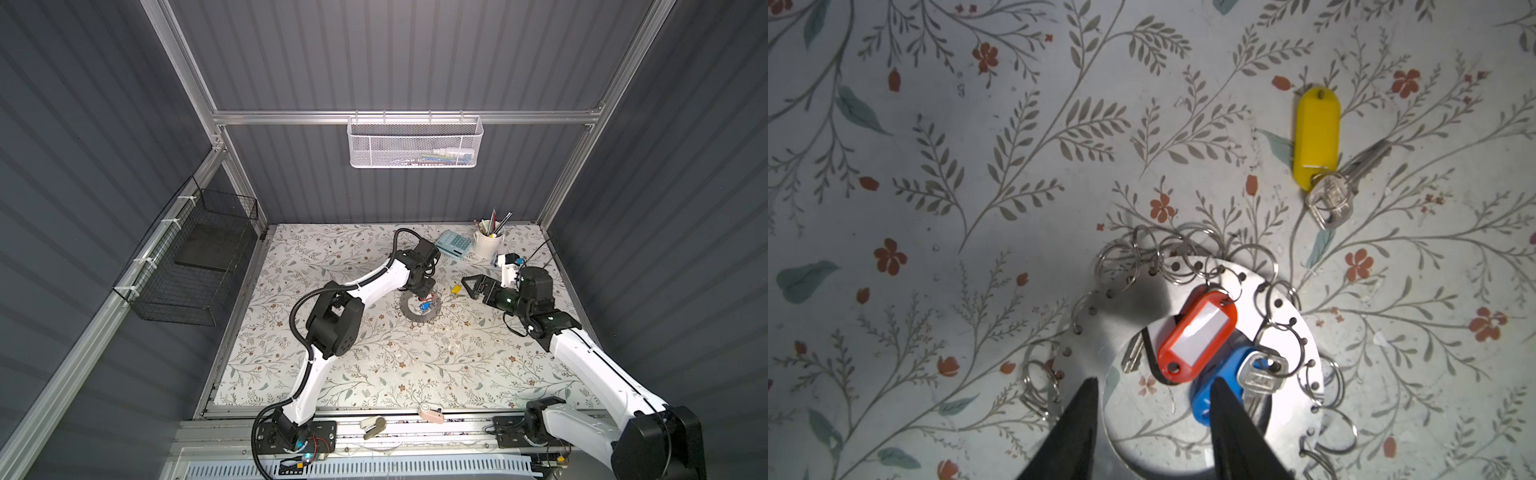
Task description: Put the keys on the keyring
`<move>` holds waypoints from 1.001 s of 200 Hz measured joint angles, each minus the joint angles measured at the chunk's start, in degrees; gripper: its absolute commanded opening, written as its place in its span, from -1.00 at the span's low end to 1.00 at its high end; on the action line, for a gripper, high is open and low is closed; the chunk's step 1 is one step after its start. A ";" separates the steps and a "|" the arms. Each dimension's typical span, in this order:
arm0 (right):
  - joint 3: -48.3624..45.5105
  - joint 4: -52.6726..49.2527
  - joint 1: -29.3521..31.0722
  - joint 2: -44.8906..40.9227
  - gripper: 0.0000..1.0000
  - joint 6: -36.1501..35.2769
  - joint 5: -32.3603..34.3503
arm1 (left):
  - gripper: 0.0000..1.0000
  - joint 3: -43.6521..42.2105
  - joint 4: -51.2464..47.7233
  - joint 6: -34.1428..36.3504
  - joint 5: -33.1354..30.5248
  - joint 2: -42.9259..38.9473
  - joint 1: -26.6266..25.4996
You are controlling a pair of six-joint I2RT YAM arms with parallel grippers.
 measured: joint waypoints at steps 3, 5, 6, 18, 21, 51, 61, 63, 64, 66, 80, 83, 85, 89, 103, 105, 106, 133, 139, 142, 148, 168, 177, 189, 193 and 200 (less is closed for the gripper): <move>-0.04 -0.02 -0.02 -0.04 0.99 -0.02 0.00 | -0.09 0.11 0.00 0.35 -0.20 0.11 0.00; -0.07 -0.02 -0.04 -0.13 0.98 -0.02 0.00 | -0.09 0.24 -0.02 0.57 -0.35 0.20 0.00; -0.09 -0.02 -0.04 -0.15 0.98 -0.02 0.00 | -0.08 0.33 0.00 0.74 -0.42 0.24 0.00; -0.24 0.00 -0.09 -0.33 0.98 0.00 -0.02 | -0.08 0.79 -0.02 1.81 -1.42 0.66 0.00; -0.26 -0.04 -0.11 -0.37 0.99 0.00 -0.02 | -0.08 1.07 -0.07 2.16 -1.84 0.90 0.00; -0.28 -0.07 -0.20 -0.37 0.98 -0.02 -0.20 | -0.09 2.56 0.17 3.85 -3.39 2.91 0.09; -0.28 -0.15 -0.20 -0.37 0.98 -0.02 -0.20 | -0.09 2.60 0.22 4.13 -3.52 3.48 0.13; -0.28 -0.15 -0.20 -0.37 0.98 -0.02 -0.22 | -0.09 2.60 0.20 4.17 -3.52 3.65 0.13; -0.28 -0.15 -0.20 -0.37 0.98 -0.02 -0.22 | -0.09 2.60 0.20 4.22 -3.52 3.74 0.13; -0.28 -0.17 -0.22 -0.37 0.98 -0.02 -0.20 | -0.09 2.60 0.20 4.28 -3.52 3.87 0.15; -0.28 -0.31 -0.31 -0.37 0.98 -0.02 -0.24 | -0.09 2.64 0.22 4.52 -3.50 4.74 0.15; -0.28 -0.31 -0.33 -0.37 0.98 -0.02 -0.24 | -0.09 2.67 0.20 4.57 -3.50 4.92 0.15; -0.28 -0.31 -0.35 -0.37 0.98 -0.02 -0.24 | -0.10 2.67 0.20 4.59 -3.50 4.96 0.15; -0.28 -0.37 -0.37 -0.37 0.98 -0.02 -0.24 | -0.10 2.71 0.22 4.68 -3.50 5.18 0.15; -0.28 -0.46 -0.37 -0.35 0.98 -0.02 -0.26 | -0.15 3.41 0.24 4.74 -3.52 6.05 0.15; -0.28 -0.46 -0.37 -0.35 0.98 -0.02 -0.28 | -0.16 3.54 0.24 4.79 -3.52 6.16 0.15; -0.28 -0.46 -0.37 -0.33 0.98 -0.02 -0.31 | -0.17 3.58 0.24 4.79 -3.54 6.19 0.15; -0.28 -0.46 -0.42 -0.28 0.98 -0.02 -0.57 | -0.31 5.90 0.39 4.72 -5.07 7.63 0.15; -0.28 -0.46 -0.39 -0.28 0.98 -0.02 -0.61 | -0.34 6.25 0.55 4.63 -5.49 7.87 0.15; -0.28 -0.46 -0.39 -0.28 0.98 -0.02 -0.63 | -0.36 6.40 0.57 4.68 -5.77 7.96 0.15; -0.28 -0.46 -0.42 -0.24 0.99 -0.02 -0.63 | -0.38 6.62 0.68 4.59 -6.21 8.11 0.15; -0.28 -0.48 -0.42 -0.09 0.98 -0.04 -0.70 | -0.41 7.15 0.68 4.48 -7.43 8.48 0.15; -0.28 -0.48 -0.42 0.00 0.98 -0.04 -0.76 | -0.42 7.17 0.85 4.48 -7.87 8.50 0.15; -0.28 -0.46 -0.42 0.15 0.98 -0.04 -0.87 | -0.47 7.17 1.03 4.33 -8.41 8.50 0.15; -0.28 -0.46 -0.42 0.26 0.98 -0.04 -0.92 | -0.49 7.17 1.09 4.22 -8.63 8.50 0.15; -0.28 -0.46 -0.42 0.39 0.98 -0.04 -1.05 | -0.50 7.17 1.14 4.04 -8.98 8.55 0.15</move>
